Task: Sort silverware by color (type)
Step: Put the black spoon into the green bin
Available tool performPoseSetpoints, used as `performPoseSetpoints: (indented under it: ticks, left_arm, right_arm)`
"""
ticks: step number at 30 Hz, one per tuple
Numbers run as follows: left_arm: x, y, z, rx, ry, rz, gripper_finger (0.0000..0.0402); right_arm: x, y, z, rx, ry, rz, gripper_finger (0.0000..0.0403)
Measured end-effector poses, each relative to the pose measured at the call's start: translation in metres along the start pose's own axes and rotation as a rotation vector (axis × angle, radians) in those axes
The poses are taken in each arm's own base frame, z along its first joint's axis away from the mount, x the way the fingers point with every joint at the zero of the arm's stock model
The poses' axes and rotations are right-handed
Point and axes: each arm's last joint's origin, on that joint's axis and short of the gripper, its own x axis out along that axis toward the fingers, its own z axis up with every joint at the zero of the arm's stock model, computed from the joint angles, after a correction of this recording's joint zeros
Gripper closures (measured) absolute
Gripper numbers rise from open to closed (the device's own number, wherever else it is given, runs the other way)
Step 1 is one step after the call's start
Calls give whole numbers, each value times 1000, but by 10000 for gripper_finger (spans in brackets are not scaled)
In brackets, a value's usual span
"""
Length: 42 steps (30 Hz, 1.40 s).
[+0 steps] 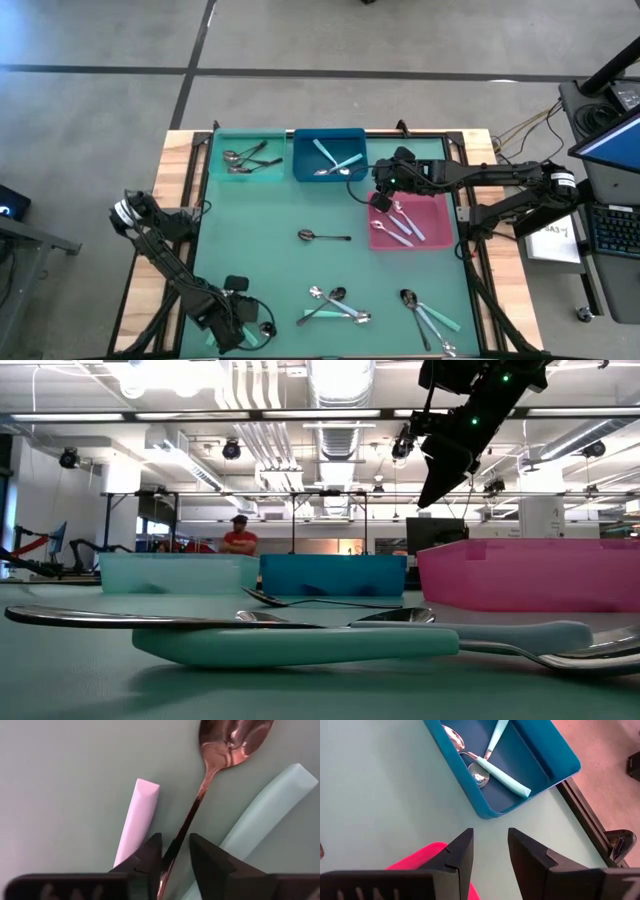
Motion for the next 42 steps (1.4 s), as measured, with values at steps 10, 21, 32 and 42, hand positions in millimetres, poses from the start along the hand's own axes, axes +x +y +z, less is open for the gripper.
performPoseSetpoints:
  ticks: [10,21,32,42]
  left_arm:
    - [0,1,2,-83,-23,10,392]
    - [-37,6,13,-38,-127,81,397]
    - [-92,86,38,-221,-268,495,397]
    - [-125,222,60,-337,-87,812,397]
  right_arm:
    - [0,0,0,0,0,0,291]
    - [0,0,0,0,0,0,291]
    - [0,0,0,0,0,0,291]
    - [0,0,0,0,0,0,291]
